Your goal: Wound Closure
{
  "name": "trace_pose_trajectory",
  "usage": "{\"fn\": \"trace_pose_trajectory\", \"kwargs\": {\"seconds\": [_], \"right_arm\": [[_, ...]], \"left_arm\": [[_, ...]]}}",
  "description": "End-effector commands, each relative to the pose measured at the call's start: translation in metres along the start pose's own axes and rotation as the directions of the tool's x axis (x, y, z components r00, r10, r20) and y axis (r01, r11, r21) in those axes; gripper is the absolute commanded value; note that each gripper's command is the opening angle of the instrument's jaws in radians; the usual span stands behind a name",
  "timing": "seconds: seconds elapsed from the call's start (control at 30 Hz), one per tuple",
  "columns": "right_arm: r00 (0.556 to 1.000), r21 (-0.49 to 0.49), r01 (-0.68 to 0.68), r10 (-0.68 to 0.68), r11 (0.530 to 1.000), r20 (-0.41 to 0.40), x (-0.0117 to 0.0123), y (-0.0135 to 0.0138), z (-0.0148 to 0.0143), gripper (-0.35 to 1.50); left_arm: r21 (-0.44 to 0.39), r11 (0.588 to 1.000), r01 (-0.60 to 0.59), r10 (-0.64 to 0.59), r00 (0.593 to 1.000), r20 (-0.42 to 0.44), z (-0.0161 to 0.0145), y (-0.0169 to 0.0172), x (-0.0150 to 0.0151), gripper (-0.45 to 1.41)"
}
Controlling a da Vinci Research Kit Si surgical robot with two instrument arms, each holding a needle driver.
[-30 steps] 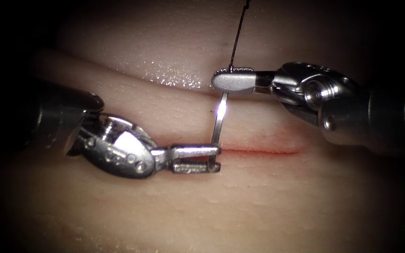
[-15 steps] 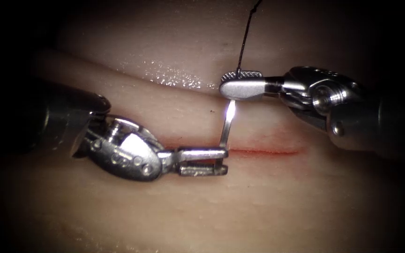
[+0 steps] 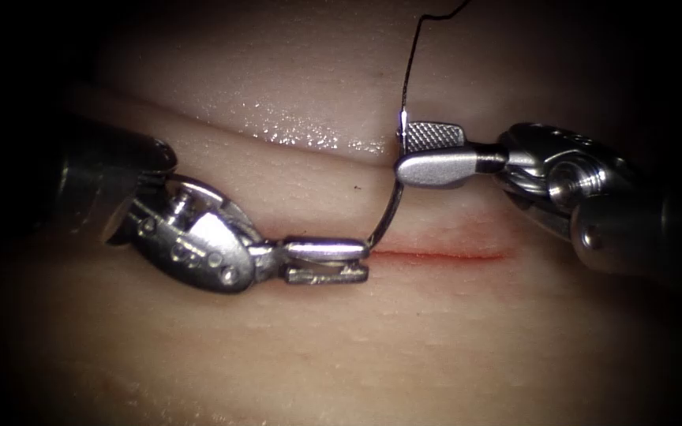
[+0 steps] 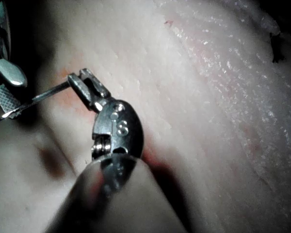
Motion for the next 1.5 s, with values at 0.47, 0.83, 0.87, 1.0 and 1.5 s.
{"fn": "trace_pose_trajectory", "kwargs": {"seconds": [0.47,0.83,0.87,1.0,1.5], "right_arm": [[1.0,0.011,-0.006,0.006,1.0,0.002,0.0,0.0003,-0.0008,1.33],[1.0,0.019,0.0,0.0,1.0,-0.005,-0.0008,0.0001,-0.0016,1.26],[1.0,0.019,0.0,0.0,1.0,-0.005,-0.0008,0.0001,-0.0016,1.26],[1.0,0.019,0.0,0.0,1.0,-0.005,-0.0008,0.0001,-0.0016,1.26],[1.0,0.019,0.0,0.0,1.0,-0.005,-0.0008,0.0001,-0.0016,1.26]], "left_arm": [[0.046,0.996,-0.077,0.072,0.993,0.091,-0.0013,-0.0002,0.0002,-0.45],[0.053,0.996,-0.077,0.071,0.992,0.105,-0.0018,-0.0001,0.0003,-0.45],[0.053,0.996,-0.077,0.071,0.992,0.105,-0.0018,-0.0001,0.0003,-0.45],[0.053,0.996,-0.077,0.071,0.992,0.105,-0.0018,-0.0001,0.0003,-0.45],[0.053,0.996,-0.077,0.071,0.992,0.105,-0.0018,-0.0001,0.0003,-0.45]]}}
